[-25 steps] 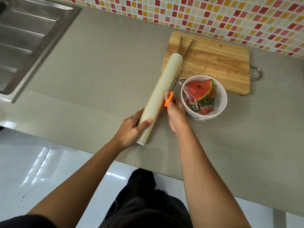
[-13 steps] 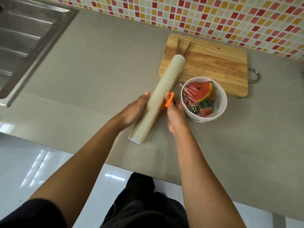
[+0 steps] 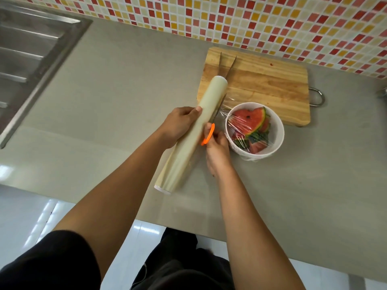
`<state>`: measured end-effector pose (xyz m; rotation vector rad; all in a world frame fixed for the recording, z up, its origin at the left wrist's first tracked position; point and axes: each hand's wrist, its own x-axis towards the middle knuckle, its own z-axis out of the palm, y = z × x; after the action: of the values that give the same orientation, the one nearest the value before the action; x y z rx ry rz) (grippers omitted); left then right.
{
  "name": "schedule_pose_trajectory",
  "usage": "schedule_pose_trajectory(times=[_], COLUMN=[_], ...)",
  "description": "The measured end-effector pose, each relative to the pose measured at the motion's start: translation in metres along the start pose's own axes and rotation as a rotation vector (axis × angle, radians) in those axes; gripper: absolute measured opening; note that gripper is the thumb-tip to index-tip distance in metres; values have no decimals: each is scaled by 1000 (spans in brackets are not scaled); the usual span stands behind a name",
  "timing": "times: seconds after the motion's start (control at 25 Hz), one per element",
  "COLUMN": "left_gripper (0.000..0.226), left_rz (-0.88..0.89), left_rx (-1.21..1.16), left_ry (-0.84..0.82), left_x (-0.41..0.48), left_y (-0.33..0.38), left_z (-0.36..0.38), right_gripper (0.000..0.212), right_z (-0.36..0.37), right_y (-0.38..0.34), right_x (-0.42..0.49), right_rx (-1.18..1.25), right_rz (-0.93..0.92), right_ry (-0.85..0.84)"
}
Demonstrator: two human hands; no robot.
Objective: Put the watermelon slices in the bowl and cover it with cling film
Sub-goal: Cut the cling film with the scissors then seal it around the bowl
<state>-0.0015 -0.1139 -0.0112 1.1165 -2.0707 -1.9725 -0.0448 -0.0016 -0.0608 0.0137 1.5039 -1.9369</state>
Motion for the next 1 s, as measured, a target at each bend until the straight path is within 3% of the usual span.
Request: schedule_pose_trajectory(times=[0.8, 0.92, 1.0], left_gripper=[32, 33, 34], left_rz=[-26, -58, -76], left_rx=[-26, -58, -82], left_ry=[-97, -103, -74], left_x=[-10, -13, -14], left_y=[-23, -30, -34], left_z=[-55, -67, -71], right_gripper=[34, 22, 29], right_z=[36, 40, 41], right_y=[-21, -19, -19], right_x=[19, 18, 10], right_rx=[-132, -210, -402], right_rz=[37, 88, 57], right_ry=[68, 109, 151])
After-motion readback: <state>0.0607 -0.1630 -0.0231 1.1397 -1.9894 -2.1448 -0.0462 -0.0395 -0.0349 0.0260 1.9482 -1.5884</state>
